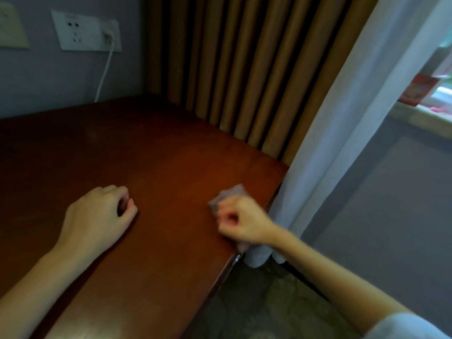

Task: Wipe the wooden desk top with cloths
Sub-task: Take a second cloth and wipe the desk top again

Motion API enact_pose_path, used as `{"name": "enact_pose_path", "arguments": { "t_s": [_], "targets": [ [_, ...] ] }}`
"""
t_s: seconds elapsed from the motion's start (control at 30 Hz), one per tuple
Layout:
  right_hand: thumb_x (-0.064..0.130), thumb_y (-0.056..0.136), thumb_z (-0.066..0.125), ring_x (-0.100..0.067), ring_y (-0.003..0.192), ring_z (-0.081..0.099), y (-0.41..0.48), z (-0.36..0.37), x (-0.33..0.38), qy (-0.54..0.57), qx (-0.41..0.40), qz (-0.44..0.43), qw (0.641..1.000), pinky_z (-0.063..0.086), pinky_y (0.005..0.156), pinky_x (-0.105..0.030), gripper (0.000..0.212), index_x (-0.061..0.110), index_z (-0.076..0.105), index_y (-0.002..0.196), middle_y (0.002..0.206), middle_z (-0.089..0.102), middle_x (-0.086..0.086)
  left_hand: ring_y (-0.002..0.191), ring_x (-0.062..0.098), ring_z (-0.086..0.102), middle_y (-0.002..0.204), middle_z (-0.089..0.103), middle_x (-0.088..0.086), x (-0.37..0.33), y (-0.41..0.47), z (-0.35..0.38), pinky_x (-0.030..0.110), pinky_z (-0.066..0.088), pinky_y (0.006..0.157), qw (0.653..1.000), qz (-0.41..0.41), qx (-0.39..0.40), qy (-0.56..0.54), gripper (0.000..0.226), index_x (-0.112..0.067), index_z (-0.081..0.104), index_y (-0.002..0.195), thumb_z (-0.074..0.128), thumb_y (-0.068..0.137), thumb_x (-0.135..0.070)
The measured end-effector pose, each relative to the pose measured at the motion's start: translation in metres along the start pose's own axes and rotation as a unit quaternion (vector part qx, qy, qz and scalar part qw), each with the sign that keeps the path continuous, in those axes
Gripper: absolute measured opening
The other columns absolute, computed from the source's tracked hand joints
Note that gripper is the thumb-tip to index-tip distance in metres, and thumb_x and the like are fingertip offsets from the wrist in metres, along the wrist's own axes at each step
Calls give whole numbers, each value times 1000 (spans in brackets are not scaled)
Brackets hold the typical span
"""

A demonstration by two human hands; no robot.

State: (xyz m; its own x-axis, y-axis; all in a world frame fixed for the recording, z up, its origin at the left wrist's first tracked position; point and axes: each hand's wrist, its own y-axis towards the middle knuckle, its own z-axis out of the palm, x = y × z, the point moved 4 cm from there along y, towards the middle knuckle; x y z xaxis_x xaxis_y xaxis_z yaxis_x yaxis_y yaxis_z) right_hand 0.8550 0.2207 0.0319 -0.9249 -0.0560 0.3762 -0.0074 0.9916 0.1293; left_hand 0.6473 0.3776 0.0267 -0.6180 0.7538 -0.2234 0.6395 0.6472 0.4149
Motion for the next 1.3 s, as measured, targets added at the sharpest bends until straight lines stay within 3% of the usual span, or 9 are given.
{"name": "enact_pose_path", "arguments": {
  "t_s": [0.13, 0.27, 0.43, 0.53, 0.63, 0.87, 1.03, 1.17, 1.3],
  "targets": [
    [2, 77, 67, -15, 62, 45, -12, 27, 80, 68, 87, -146, 983, 41, 68, -38, 32, 16, 48, 55, 62, 47, -2, 54, 6, 41, 59, 41, -11, 0, -2, 0, 20, 26, 43, 1000, -3, -1, 0, 28, -24, 47, 62, 64, 85, -23],
    [5, 80, 61, -17, 62, 47, 7, 17, 46, 99, 72, -130, 984, 43, 67, -41, 24, 8, 52, 57, 64, 49, -6, 55, 4, 42, 59, 41, -12, 1, -2, 0, 20, 28, 44, 1000, -11, 1, -2, 27, -25, 48, 63, 64, 84, -23],
    [5, 79, 59, 10, 58, 48, 40, -32, -79, 78, -91, 36, 992, 35, 63, -19, 32, 21, 44, 55, 55, 39, 16, 53, 2, 41, 56, 40, -13, 0, 2, 1, 19, 28, 42, 1000, -14, 5, -6, 30, -27, 45, 61, 66, 83, -23],
    [4, 82, 59, 1, 44, 41, 50, -63, -157, 31, -169, 211, 962, 31, 59, -28, 44, 20, 33, 51, 48, 32, 9, 51, 1, 39, 55, 40, -14, 0, 3, 2, 18, 27, 41, 1000, -13, 7, 1, 33, -28, 43, 60, 67, 82, -23],
    [15, 81, 58, -9, 45, 33, 64, -70, -174, -24, -176, 253, 951, 35, 57, -38, 45, 21, 27, 50, 46, 29, 3, 50, 2, 40, 55, 41, -14, -1, 4, 1, 18, 27, 41, 1000, -8, 5, -1, 34, -28, 41, 59, 66, 82, -24],
    [30, 77, 51, -7, 52, 40, 64, -5, -8, -5, -14, 11, 1000, 36, 56, -31, 25, 17, 48, 55, 58, 48, -1, 54, 6, 43, 58, 43, -11, 0, 1, 1, 22, 35, 43, 1000, -1, 0, -5, 32, -27, 43, 61, 64, 84, -24],
    [1, 78, 65, -15, 61, 45, 12, 24, 64, 62, 94, -136, 984, 43, 68, -39, 31, 12, 48, 54, 62, 47, -5, 54, 6, 42, 57, 42, -11, -1, -1, 1, 21, 27, 43, 1000, -4, 1, -3, 34, -27, 41, 59, 65, 83, -22],
    [11, 80, 59, -18, 61, 50, 39, 5, 9, 36, 27, -85, 995, 41, 64, -36, 23, 9, 53, 58, 63, 51, -5, 55, 5, 42, 58, 42, -11, 1, 0, 2, 22, 29, 43, 1000, -9, 6, 0, 31, -26, 44, 60, 64, 84, -24],
    [20, 83, 59, -15, 56, 46, 72, -39, -112, -20, -141, 158, 977, 33, 59, -31, 35, 22, 42, 52, 55, 48, -2, 56, 4, 41, 59, 42, -12, 1, -1, 0, 22, 32, 44, 1000, -17, 5, -8, 27, -25, 48, 63, 63, 85, -25]
  ]
}}
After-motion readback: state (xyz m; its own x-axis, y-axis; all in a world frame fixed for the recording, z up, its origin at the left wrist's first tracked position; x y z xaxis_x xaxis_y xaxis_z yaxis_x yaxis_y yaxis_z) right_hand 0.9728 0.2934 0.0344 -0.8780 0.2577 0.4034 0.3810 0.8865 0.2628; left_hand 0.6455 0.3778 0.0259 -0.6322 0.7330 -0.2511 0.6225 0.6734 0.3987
